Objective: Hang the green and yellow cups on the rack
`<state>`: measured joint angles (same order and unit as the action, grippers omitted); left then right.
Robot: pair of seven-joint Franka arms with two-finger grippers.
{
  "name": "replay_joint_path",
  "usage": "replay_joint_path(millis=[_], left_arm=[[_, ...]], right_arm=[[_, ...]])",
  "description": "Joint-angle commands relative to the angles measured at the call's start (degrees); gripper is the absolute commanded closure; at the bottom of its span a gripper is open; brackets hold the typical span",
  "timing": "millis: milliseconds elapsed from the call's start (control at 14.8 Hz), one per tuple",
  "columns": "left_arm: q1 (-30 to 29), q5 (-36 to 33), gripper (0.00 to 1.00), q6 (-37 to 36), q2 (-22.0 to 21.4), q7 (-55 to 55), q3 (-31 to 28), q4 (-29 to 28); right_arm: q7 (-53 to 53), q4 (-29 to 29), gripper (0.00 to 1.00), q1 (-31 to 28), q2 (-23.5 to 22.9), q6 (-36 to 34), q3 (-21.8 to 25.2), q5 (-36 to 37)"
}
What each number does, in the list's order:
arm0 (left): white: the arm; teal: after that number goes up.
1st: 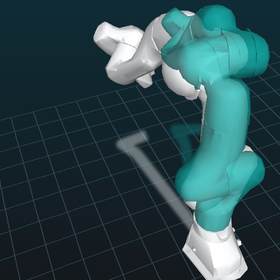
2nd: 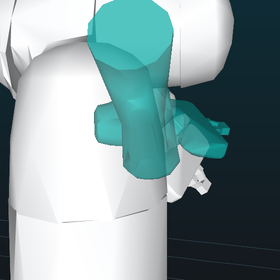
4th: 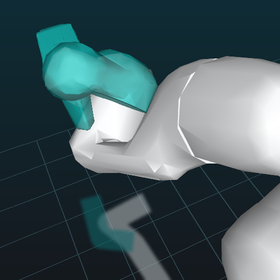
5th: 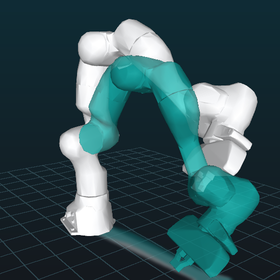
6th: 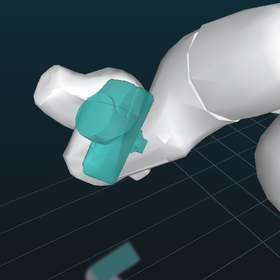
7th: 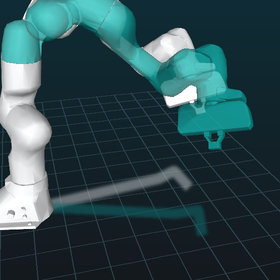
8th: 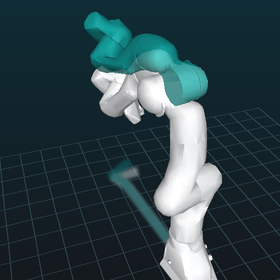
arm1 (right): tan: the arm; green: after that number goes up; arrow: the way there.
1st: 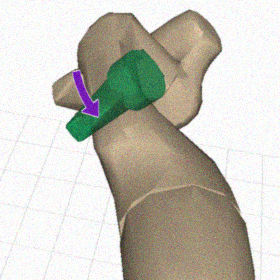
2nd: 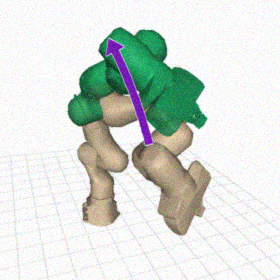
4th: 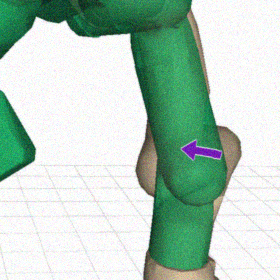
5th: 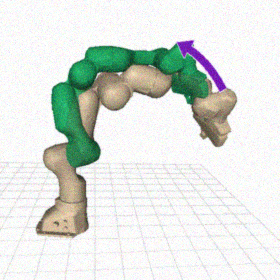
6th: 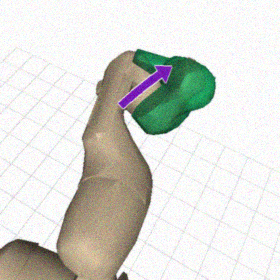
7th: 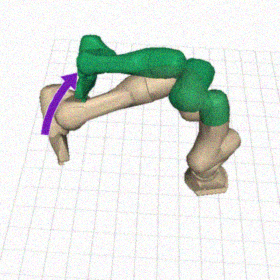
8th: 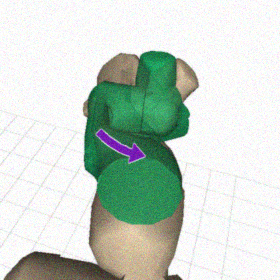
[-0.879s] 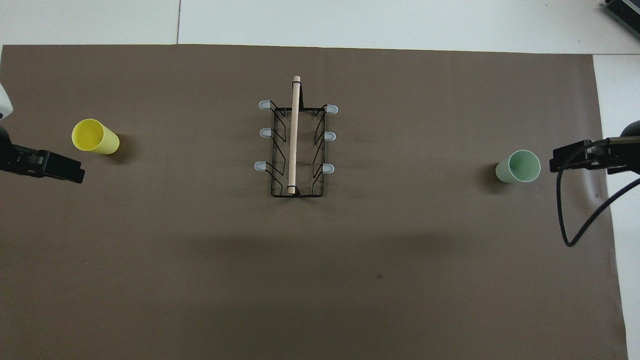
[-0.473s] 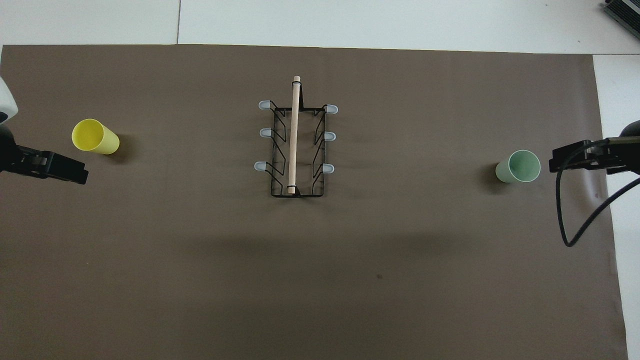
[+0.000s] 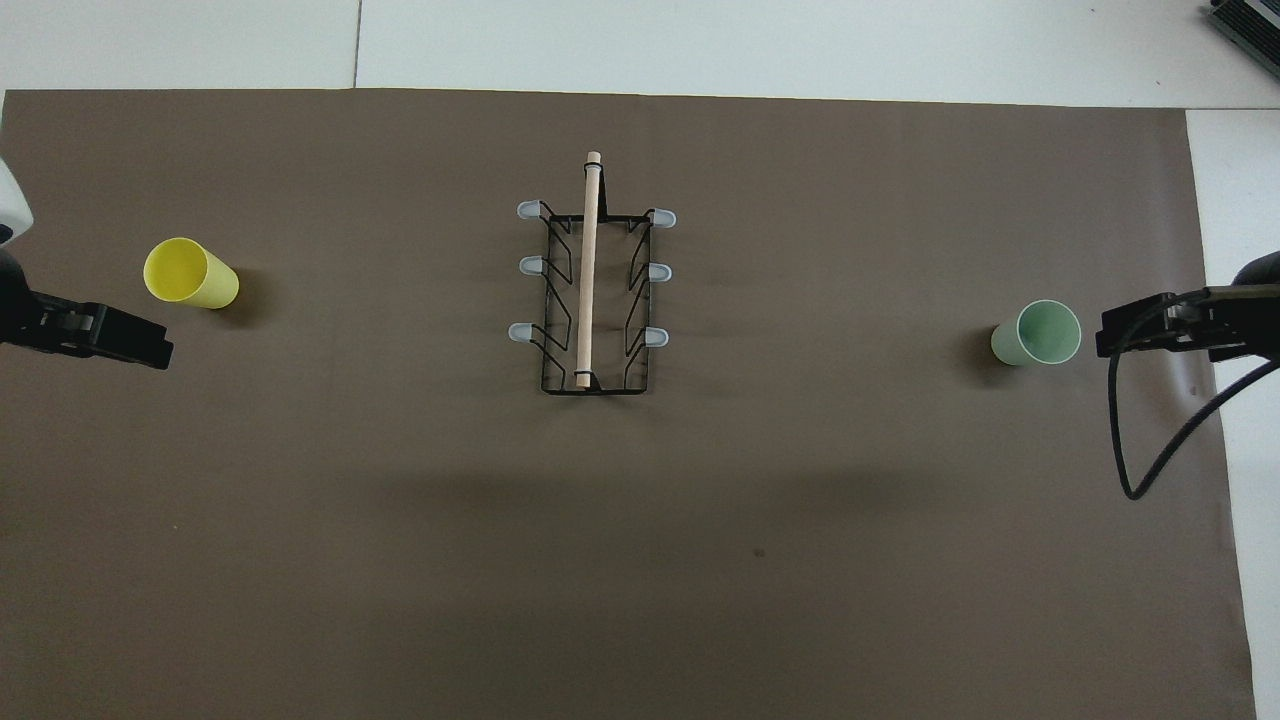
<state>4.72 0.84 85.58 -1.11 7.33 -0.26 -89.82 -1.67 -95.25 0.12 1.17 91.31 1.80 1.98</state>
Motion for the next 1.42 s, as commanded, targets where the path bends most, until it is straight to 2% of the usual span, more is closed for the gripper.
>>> replay_joint_path(millis=[0, 135, 271, 473, 609, 676, 812, 1014, 1150, 1285, 1353], left_arm=[[-0.9, 0.6, 0.10, 0.1, 1.1, -0.7, 0.4, 0.2], [-0.9, 0.3, 0.08, 0.2, 5.9, -0.7, 0.0, 3.4], [-1.5, 0.7, 0.06, -0.6, 12.8, -0.8, -2.0, 10.9], [-1.6, 3.2, 0.02, -0.4, 18.9, -4.6, -4.3, 15.7], [-1.6, 3.5, 0.02, 0.7, 23.1, -6.1, -5.5, 18.9], [-1.6, 3.6, 0.01, 1.0, 25.4, -8.1, -6.5, 20.9], [-1.6, 4.3, 0.02, 0.7, 31.5, -16.6, -7.2, 26.5], [-5.0, 10.0, 0.02, 1.1, 37.2, -27.6, -7.1, 31.4], [-5.6, 10.1, 0.00, 2.0, 41.5, -33.4, -7.2, 35.5], [-7.6, 10.7, 0.00, 5.2, 43.6, -38.4, -6.9, 36.1], [-9.4, 13.1, 0.00, 7.0, 44.5, -41.8, -6.7, 36.2]], right_arm=[[8.0, -0.6, 0.00, -0.8, -5.0, 1.9, -0.4, 3.6], [13.1, 6.6, 0.00, -0.6, -14.5, 1.0, -0.4, 4.7], [16.4, 9.8, 0.02, -0.4, -21.6, 1.5, -1.0, 8.7], [24.6, 11.1, 0.03, -0.5, -28.0, 4.7, -3.3, 15.0], [27.1, 16.6, 0.03, 1.0, -34.1, 3.7, -5.4, 20.7], [28.8, 16.9, 0.03, 1.8, -35.5, 3.5, -6.6, 24.0], [36.8, 14.3, 0.03, 3.8, -36.0, 3.5, -7.0, 31.4], [42.2, 5.3, 0.03, 5.8, -34.8, 4.3, -7.3, 41.9], [44.5, 0.6, 0.03, 5.8, -33.4, 5.8, -7.4, 44.2], [44.7, -4.7, 0.03, 5.7, -31.6, 7.6, -7.4, 47.8], [45.4, -6.3, 0.03, 5.7, -31.3, 7.7, -7.4, 49.5]])
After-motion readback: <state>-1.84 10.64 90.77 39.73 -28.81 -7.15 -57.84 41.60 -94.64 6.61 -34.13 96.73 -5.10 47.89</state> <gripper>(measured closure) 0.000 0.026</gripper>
